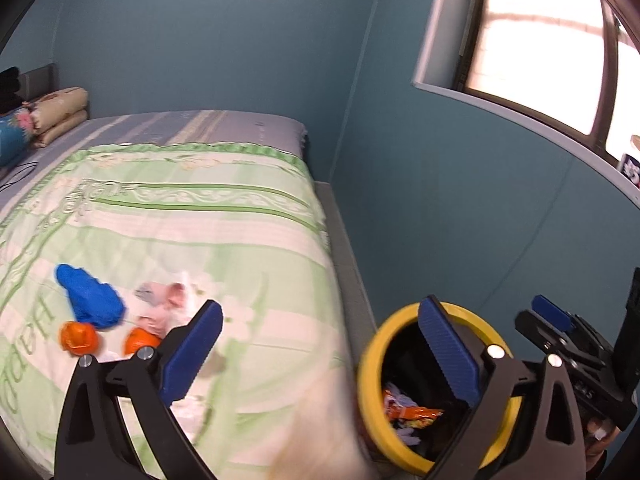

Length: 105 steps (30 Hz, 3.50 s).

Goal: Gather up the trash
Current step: 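Move both open tools back toward the trash pile on the bed, then grasp orange peel with left tool while right tool grasps white tissue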

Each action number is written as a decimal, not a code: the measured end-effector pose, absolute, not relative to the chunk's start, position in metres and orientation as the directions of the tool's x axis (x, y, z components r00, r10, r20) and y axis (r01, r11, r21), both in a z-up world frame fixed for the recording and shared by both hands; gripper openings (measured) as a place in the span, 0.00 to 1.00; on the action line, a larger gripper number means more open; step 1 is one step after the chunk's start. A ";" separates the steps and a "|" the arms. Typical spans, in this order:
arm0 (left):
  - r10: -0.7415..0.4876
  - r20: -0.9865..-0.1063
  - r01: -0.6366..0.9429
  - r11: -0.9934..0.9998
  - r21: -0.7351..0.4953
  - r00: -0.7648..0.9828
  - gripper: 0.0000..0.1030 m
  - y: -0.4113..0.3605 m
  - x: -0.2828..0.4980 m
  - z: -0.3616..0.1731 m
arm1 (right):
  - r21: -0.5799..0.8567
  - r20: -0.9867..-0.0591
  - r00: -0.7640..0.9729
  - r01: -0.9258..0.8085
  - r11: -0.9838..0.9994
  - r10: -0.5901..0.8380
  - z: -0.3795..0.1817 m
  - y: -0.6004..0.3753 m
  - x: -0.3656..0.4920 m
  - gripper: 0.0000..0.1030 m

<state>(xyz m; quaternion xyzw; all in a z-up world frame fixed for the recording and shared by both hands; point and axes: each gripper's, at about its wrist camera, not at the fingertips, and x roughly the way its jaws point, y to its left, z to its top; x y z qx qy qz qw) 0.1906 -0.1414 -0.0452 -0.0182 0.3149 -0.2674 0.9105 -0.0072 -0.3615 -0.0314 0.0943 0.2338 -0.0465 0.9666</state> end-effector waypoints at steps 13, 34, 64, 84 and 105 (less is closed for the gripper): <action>-0.346 -0.564 0.270 0.938 -0.218 0.749 0.92 -0.032 0.224 -0.051 | 0.156 -0.437 0.883 -0.112 0.981 0.170 -0.030 -0.269 0.031 0.81; -0.218 -0.668 0.058 0.966 -0.253 0.712 0.92 0.077 0.264 -0.141 | 0.083 -0.567 0.761 -0.328 0.941 0.315 -0.088 -0.149 0.092 0.81; -0.232 -0.747 0.019 0.959 -0.282 0.623 0.91 0.087 0.327 -0.210 | 0.041 -0.694 0.657 -0.374 0.926 0.296 -0.154 -0.088 0.149 0.76; -0.234 -0.757 0.035 0.963 -0.269 0.610 0.47 0.083 0.330 -0.211 | 0.054 -0.760 0.599 -0.329 0.943 0.252 -0.171 -0.088 0.161 0.20; -0.239 -0.715 0.020 0.954 -0.301 0.657 0.46 0.107 0.284 -0.177 | 0.044 -0.682 0.693 -0.278 0.960 0.232 -0.124 -0.108 0.133 0.16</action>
